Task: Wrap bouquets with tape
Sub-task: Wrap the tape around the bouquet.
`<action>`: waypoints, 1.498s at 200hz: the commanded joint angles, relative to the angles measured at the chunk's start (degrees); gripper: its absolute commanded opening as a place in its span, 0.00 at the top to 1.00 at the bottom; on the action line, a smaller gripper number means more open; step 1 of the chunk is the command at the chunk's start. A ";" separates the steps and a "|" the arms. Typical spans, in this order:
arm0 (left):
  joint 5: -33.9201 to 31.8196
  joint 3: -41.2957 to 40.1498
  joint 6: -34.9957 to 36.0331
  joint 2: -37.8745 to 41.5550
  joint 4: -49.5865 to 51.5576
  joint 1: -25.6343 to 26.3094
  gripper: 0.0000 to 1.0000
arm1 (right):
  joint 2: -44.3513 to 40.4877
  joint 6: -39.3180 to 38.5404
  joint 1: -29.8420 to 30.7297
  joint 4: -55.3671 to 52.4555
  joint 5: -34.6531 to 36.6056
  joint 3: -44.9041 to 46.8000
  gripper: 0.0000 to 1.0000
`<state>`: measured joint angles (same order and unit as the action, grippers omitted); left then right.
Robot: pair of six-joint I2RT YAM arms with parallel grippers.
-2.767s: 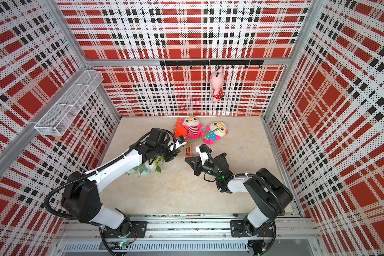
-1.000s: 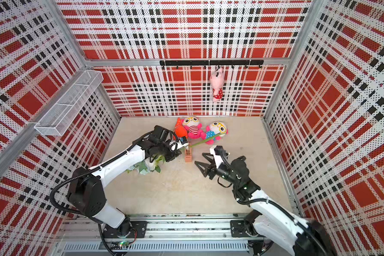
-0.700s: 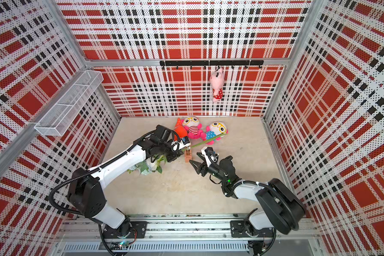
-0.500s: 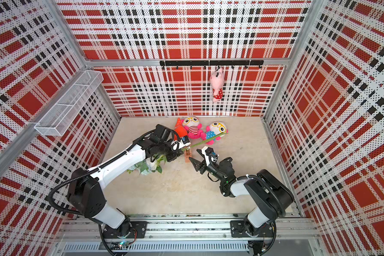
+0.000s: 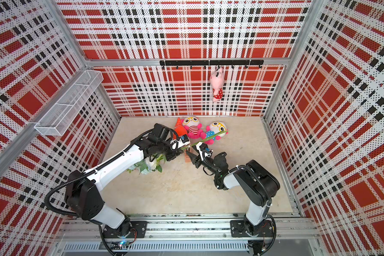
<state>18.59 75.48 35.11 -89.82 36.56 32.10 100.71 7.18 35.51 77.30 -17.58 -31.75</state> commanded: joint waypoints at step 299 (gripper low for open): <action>-5.23 -0.86 -0.68 0.78 -2.78 0.07 1.00 | -13.52 33.60 -3.41 -28.37 -4.49 -7.18 1.00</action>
<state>13.78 75.13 34.50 -89.73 34.98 31.70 88.66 34.22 34.11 51.53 -24.03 -38.00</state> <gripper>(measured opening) 0.078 0.042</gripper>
